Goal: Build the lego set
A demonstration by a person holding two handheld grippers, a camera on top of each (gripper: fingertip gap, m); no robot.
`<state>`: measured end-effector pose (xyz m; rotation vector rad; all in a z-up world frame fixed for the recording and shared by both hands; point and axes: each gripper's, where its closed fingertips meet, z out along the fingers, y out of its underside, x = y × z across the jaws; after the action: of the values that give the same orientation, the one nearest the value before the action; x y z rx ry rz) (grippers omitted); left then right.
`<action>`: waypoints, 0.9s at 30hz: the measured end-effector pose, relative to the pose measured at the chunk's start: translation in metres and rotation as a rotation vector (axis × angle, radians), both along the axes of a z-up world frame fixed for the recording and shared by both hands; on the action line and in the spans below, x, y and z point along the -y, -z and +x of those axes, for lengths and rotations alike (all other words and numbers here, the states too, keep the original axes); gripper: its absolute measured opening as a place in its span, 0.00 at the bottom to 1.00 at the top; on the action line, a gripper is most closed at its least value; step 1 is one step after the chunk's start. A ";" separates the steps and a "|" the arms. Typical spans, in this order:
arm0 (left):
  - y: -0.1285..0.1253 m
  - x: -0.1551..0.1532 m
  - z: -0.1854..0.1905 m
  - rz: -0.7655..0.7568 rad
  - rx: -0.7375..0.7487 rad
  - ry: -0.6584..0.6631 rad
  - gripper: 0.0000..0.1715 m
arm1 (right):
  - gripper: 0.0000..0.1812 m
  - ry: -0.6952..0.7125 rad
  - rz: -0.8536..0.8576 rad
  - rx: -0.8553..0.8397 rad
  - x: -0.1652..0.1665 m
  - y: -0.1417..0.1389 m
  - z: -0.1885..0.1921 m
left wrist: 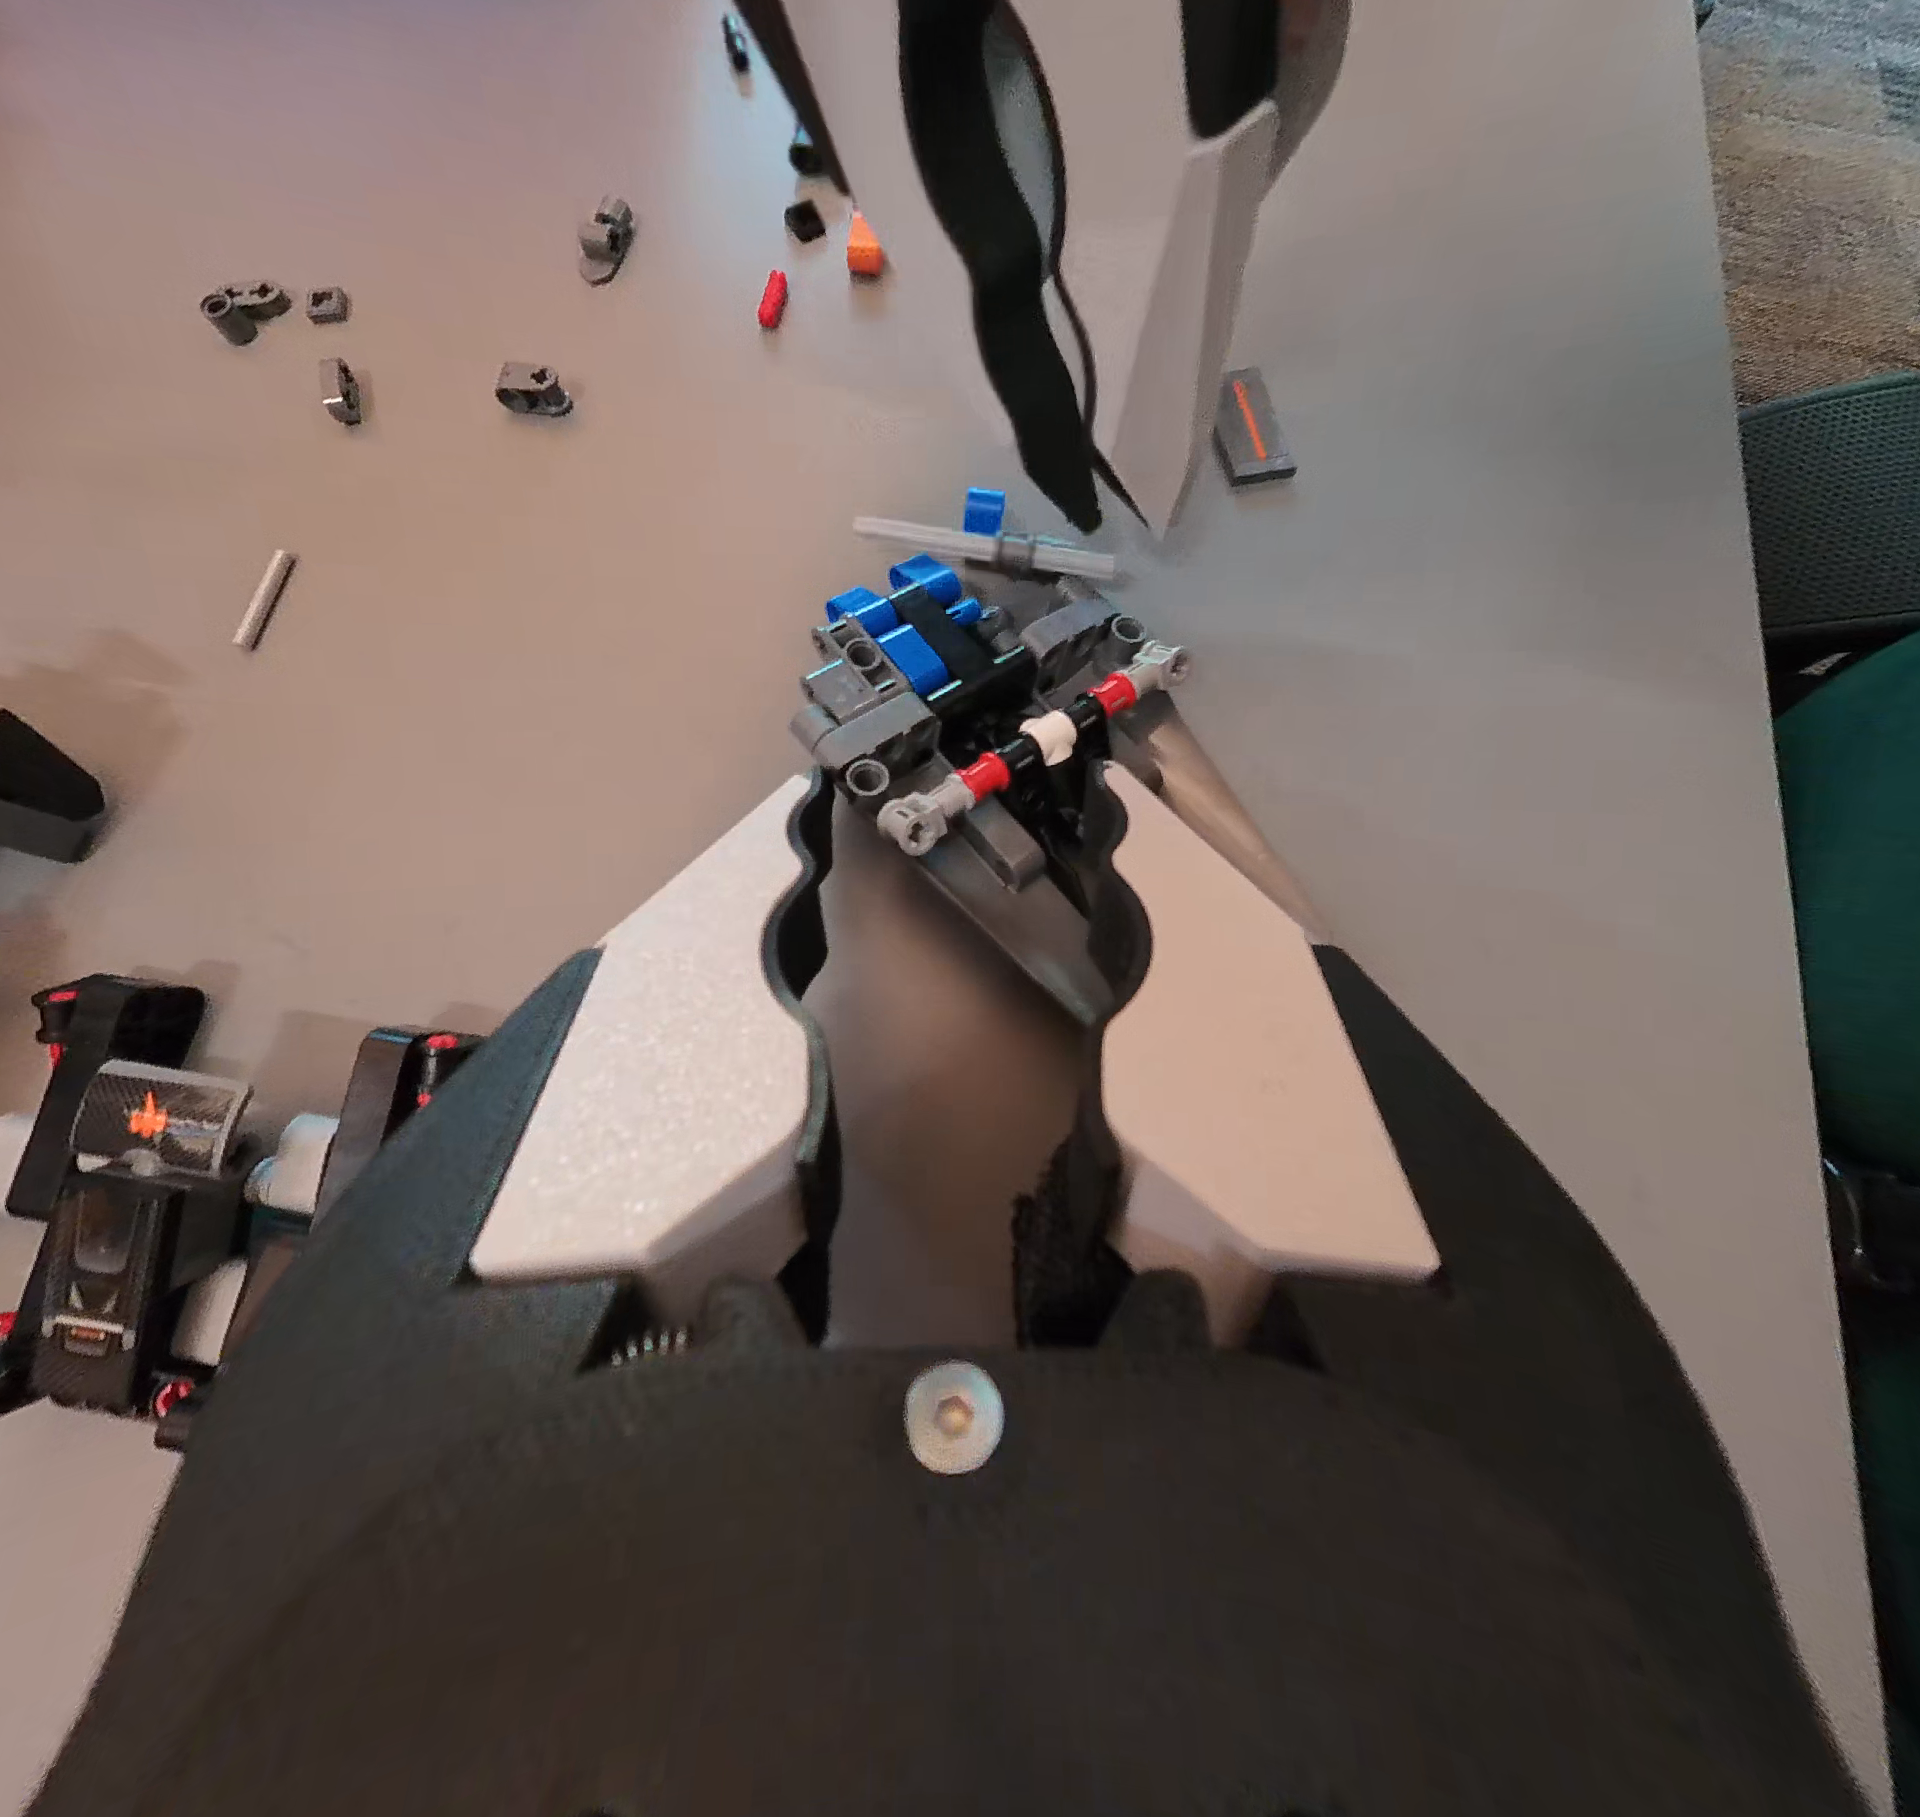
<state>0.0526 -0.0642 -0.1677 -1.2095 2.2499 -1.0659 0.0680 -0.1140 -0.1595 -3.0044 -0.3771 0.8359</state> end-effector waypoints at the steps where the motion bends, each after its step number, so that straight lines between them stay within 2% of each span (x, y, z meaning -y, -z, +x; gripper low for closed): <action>1: 0.000 0.000 0.000 0.000 -0.001 0.001 0.27 | 0.08 0.006 0.009 0.019 0.002 0.002 0.001; 4: 0.000 0.001 0.001 0.002 0.002 0.002 0.27 | 0.10 0.049 0.041 0.030 0.003 0.008 0.000; 8: 0.000 0.002 0.001 -0.006 0.000 0.002 0.27 | 0.19 0.147 0.114 0.027 -0.007 0.005 0.000; 11: 0.000 0.001 0.001 -0.007 0.000 0.002 0.27 | 0.15 0.181 0.123 0.000 -0.004 0.010 -0.001; 14: 0.000 0.001 0.001 -0.013 -0.002 0.002 0.27 | 0.20 0.223 0.117 0.034 0.006 0.011 0.014; 17: 0.000 0.001 0.001 -0.012 -0.003 0.003 0.27 | 0.20 0.268 0.153 0.009 0.006 0.003 0.014; 20: 0.000 0.001 0.002 -0.010 -0.003 0.004 0.27 | 0.20 0.280 0.158 0.022 0.009 0.007 0.012; 27: 0.001 0.001 0.002 -0.013 -0.004 0.004 0.27 | 0.18 0.355 0.245 0.041 -0.008 0.009 0.010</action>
<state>0.0545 -0.0654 -0.1682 -1.2142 2.2526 -1.0824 0.0776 -0.1061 -0.1681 -2.7430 0.0543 0.6452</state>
